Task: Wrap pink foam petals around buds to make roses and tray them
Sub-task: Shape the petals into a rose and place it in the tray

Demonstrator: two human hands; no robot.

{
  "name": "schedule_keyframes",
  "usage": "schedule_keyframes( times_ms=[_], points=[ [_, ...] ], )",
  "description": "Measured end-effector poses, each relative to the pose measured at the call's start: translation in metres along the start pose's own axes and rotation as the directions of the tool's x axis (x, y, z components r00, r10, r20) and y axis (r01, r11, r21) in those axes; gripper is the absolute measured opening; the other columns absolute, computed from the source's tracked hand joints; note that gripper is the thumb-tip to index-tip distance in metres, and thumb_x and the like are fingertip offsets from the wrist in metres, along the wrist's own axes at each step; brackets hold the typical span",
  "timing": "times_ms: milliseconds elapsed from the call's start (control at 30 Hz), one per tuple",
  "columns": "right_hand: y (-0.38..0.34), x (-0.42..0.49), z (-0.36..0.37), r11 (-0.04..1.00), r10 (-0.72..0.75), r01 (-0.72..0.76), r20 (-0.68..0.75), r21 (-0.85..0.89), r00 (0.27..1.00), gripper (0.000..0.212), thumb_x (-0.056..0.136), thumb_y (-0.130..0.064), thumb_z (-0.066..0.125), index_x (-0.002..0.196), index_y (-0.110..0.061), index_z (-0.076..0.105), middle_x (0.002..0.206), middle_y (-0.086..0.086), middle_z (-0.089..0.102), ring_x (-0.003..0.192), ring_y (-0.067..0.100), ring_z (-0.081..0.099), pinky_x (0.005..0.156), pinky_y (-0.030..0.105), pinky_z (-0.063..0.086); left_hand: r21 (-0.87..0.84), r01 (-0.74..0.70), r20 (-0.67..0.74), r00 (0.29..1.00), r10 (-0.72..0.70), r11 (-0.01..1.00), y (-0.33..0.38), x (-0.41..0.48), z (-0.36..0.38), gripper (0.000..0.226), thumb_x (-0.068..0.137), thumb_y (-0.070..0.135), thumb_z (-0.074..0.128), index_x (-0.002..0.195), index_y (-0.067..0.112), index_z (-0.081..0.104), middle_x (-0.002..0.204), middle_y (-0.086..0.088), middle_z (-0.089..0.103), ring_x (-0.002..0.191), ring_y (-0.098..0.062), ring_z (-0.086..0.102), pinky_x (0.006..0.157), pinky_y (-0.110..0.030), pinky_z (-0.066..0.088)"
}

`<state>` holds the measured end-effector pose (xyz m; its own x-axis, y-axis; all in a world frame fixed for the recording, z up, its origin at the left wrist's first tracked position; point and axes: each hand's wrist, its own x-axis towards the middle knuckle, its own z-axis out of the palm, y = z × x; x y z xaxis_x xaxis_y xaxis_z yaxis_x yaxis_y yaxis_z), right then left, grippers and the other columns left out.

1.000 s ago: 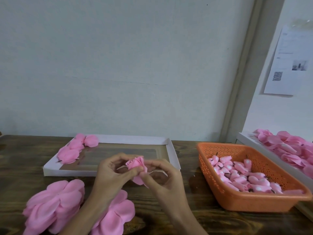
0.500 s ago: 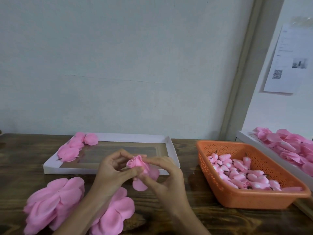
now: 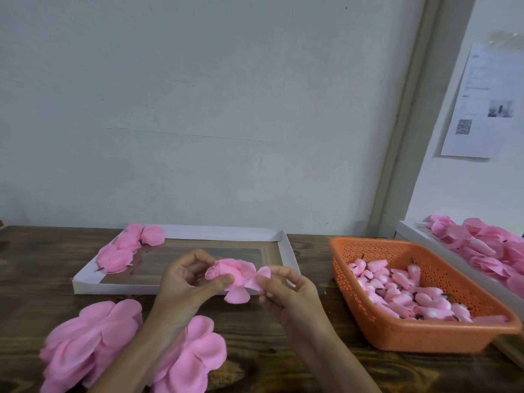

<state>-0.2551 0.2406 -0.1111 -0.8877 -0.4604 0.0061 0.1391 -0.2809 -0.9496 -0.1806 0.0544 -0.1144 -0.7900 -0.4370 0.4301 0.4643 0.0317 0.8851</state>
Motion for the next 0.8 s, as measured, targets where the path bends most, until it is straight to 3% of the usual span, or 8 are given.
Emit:
schedule_keyframes(
  times_ms=[167, 300, 400, 500, 633, 800],
  points=[
    [0.001, -0.005, 0.008, 0.992, -0.128, 0.129, -0.122, -0.004, 0.984, 0.013, 0.083, -0.011, 0.087, 0.089, -0.009, 0.076, 0.079, 0.014, 0.077, 0.060, 0.013, 0.067, 0.059, 0.021, 0.055, 0.049, -0.052, 0.072, 0.996, 0.048, 0.997, 0.005, -0.005, 0.005, 0.032, 0.061, 0.004, 0.087, 0.082, 0.004, 0.063, 0.088, -0.014, 0.078, 0.081, -0.019, 0.077, 0.066, -0.022, 0.059],
    [0.002, -0.007, 0.008, 0.980, -0.189, 0.176, -0.157, -0.092, 0.969, 0.015, 0.086, -0.003, 0.081, 0.098, -0.009, 0.074, 0.079, 0.014, 0.078, 0.062, 0.012, 0.068, 0.058, 0.020, 0.054, 0.024, -0.047, 0.075, 0.996, 0.045, 0.999, 0.005, -0.006, 0.008, 0.033, 0.064, 0.002, 0.085, 0.086, -0.002, 0.059, 0.094, -0.016, 0.078, 0.085, -0.021, 0.077, 0.067, -0.025, 0.061],
    [0.004, -0.007, 0.008, 0.979, -0.152, 0.129, -0.140, -0.160, 0.978, 0.021, 0.089, -0.001, 0.072, 0.106, -0.012, 0.072, 0.081, 0.011, 0.079, 0.062, 0.012, 0.068, 0.062, 0.021, 0.055, -0.042, 0.001, 0.041, 0.999, 0.001, 0.999, 0.001, -0.006, 0.007, 0.025, 0.066, 0.003, 0.082, 0.081, 0.010, 0.064, 0.093, -0.017, 0.078, 0.084, -0.022, 0.076, 0.067, -0.028, 0.062],
    [0.005, -0.009, 0.011, 0.983, -0.139, 0.122, -0.124, -0.134, 0.983, 0.013, 0.089, -0.005, 0.075, 0.101, -0.011, 0.075, 0.084, 0.011, 0.079, 0.066, 0.014, 0.069, 0.064, 0.023, 0.057, -0.026, 0.012, 0.061, 0.998, -0.010, 1.000, 0.000, -0.004, 0.006, 0.028, 0.067, 0.002, 0.081, 0.085, 0.002, 0.059, 0.092, -0.018, 0.078, 0.083, -0.023, 0.076, 0.066, -0.029, 0.062],
    [0.003, -0.012, 0.013, 0.965, -0.251, 0.243, -0.077, -0.098, 0.965, 0.004, 0.088, -0.010, 0.079, 0.091, -0.012, 0.078, 0.088, 0.010, 0.079, 0.078, 0.022, 0.074, 0.073, 0.027, 0.060, 0.045, -0.030, 0.055, 0.998, 0.027, 0.999, 0.000, -0.005, 0.009, 0.033, 0.066, 0.002, 0.083, 0.085, -0.003, 0.058, 0.089, -0.015, 0.078, 0.083, -0.019, 0.077, 0.065, -0.024, 0.060],
    [0.003, -0.013, 0.016, 0.902, -0.381, 0.390, 0.084, -0.183, 0.921, 0.011, 0.089, -0.004, 0.079, 0.087, -0.015, 0.079, 0.088, 0.006, 0.077, 0.087, 0.022, 0.073, 0.077, 0.025, 0.058, 0.026, -0.042, 0.023, 0.999, 0.041, 0.999, 0.000, -0.006, 0.011, 0.029, 0.064, 0.006, 0.088, 0.081, 0.008, 0.064, 0.089, -0.016, 0.078, 0.083, -0.022, 0.077, 0.066, -0.023, 0.060]
  ],
)
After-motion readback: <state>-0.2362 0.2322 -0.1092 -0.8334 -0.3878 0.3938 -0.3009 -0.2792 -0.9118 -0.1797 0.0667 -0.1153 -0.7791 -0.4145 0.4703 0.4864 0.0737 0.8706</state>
